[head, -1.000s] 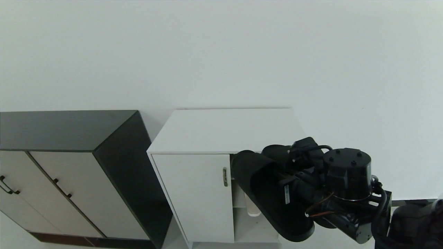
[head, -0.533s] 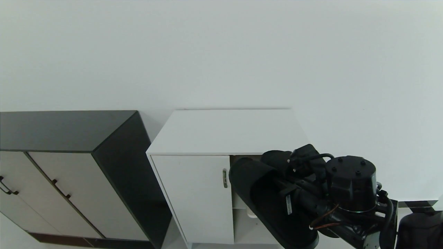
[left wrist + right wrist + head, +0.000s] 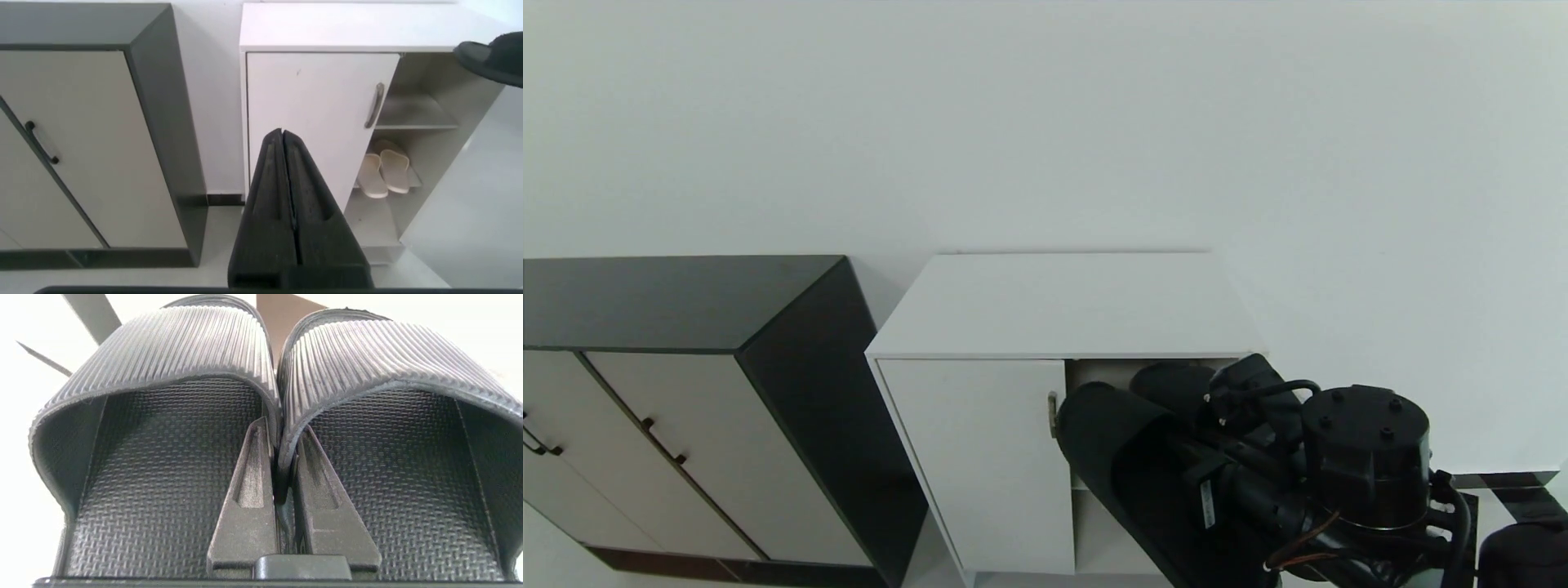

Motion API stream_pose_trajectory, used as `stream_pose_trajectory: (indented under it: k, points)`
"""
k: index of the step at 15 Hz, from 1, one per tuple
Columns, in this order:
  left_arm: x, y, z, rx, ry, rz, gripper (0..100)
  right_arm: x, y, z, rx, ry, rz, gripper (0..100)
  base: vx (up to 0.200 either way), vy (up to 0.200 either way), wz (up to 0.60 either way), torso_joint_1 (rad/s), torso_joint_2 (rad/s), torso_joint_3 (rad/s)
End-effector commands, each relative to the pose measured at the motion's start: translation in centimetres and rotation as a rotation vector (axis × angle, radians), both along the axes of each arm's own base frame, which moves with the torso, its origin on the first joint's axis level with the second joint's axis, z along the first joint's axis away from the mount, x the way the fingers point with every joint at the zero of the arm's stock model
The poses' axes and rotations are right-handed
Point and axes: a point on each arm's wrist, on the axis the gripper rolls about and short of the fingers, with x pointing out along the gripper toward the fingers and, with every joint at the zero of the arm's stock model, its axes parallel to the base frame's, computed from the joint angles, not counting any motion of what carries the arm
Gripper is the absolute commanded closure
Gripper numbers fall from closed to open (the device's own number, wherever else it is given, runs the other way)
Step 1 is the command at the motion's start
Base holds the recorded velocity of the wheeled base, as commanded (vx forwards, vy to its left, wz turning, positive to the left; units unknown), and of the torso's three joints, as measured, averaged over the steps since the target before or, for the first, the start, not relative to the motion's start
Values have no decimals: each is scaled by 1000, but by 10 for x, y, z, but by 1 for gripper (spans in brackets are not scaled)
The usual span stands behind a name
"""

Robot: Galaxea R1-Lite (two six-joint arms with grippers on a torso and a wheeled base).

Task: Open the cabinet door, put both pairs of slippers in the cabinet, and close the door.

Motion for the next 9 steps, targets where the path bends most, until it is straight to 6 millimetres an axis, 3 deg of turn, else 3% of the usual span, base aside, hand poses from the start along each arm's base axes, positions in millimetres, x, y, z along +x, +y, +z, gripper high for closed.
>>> stream_pose_trajectory:
  k: [1,5,9]
  points:
    - [0,0,0,0,-1,1,100,-1,-1,0,3,-3,0,100,0,0,0,-149,364,207]
    - [0,0,0,0,-1,1,100,-12,-2,-2,11,-13,25,100,0,0,0,-179,411,229]
    - [0,0,0,-5,-1,1,100,-12,1,-6,15,-13,29,100,0,0,0,-234,548,309]
